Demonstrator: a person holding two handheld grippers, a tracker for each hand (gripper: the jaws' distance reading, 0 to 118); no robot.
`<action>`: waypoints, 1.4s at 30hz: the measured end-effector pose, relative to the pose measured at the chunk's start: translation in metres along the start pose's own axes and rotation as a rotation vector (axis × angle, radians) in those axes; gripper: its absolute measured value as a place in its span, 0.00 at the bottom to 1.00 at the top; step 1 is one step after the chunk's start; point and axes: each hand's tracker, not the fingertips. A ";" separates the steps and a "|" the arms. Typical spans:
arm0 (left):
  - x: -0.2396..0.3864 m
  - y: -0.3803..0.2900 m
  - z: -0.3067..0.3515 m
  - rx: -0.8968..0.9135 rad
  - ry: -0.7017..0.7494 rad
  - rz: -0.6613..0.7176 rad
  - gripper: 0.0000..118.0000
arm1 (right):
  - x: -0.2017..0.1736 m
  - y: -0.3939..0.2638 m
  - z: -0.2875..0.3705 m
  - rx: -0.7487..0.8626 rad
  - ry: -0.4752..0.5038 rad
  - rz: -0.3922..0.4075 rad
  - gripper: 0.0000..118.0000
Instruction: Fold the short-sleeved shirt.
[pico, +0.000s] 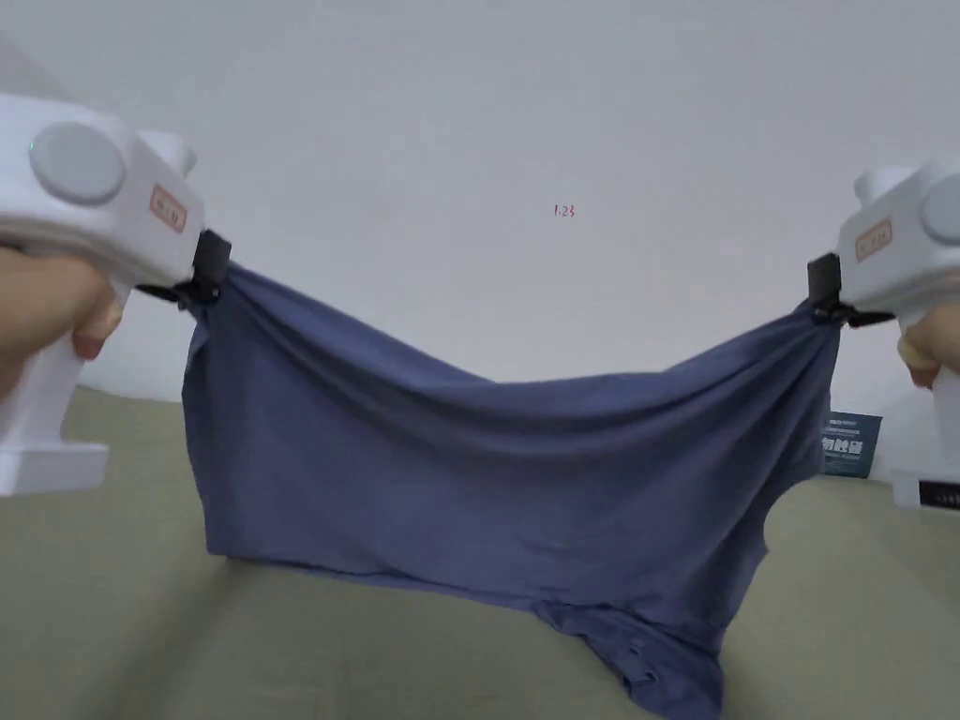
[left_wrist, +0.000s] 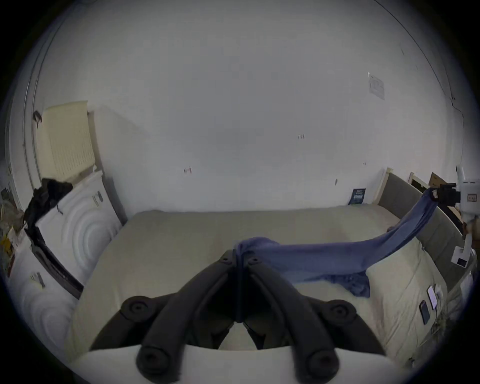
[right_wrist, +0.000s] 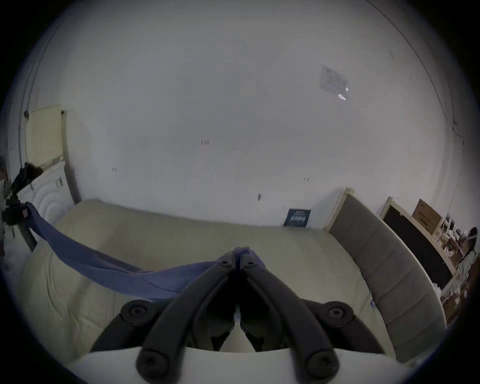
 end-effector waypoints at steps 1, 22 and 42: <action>-0.004 -0.011 0.004 -0.012 0.005 0.011 0.04 | 0.001 -0.011 0.006 -0.014 0.011 0.014 0.01; -0.034 -0.254 0.155 -0.240 -0.085 0.206 0.04 | 0.019 -0.232 0.132 -0.224 0.067 -0.024 0.01; -0.023 -0.405 0.203 -0.517 -0.069 0.164 0.04 | 0.041 -0.446 0.187 -0.583 0.087 -0.096 0.01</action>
